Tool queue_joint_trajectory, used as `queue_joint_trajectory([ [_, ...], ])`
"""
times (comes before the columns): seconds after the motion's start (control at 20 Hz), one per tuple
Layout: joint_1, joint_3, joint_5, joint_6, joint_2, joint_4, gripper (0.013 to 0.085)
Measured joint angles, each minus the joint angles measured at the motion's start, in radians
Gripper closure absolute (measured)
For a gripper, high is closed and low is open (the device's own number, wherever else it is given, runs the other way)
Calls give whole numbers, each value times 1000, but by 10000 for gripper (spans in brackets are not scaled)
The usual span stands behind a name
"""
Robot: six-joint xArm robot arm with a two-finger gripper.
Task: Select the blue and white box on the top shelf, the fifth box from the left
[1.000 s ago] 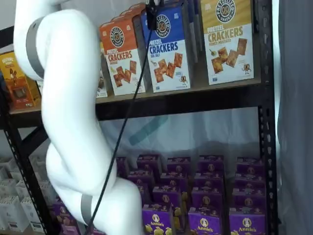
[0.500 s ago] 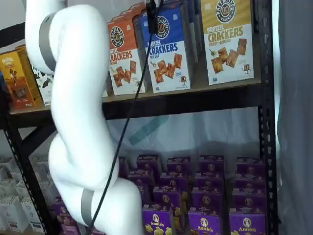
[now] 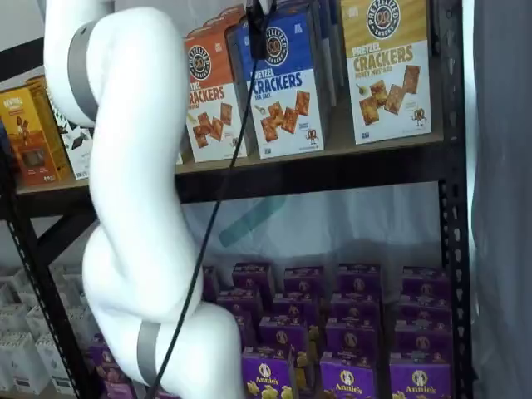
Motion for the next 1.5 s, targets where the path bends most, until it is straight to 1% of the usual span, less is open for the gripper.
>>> queue_joint_trajectory([
  [0.25, -2, -2, -1, 0, 0, 4, 130],
  [0.35, -3, -4, 0, -1, 0, 5, 210],
  [0.4, -3, -4, 0, -1, 0, 5, 210],
  [0.45, -3, -5, -1, -1, 1, 5, 250],
  [0.5, -3, -5, -1, -1, 1, 5, 250],
  [0.55, -4, -6, -2, -1, 1, 6, 290],
  [0.9, -5, -12, 0, 0, 3, 8, 290],
  [0.95, -5, -12, -1, 0, 2, 7, 330],
  [1.0, -4, -11, -2, -1, 1, 6, 330],
  [1.1, -4, -9, -3, -1, 0, 6, 410],
  [1.3, -3, -8, 0, 0, -3, 4, 410],
  [1.5, 6, -11, 21, 8, -11, -4, 410],
])
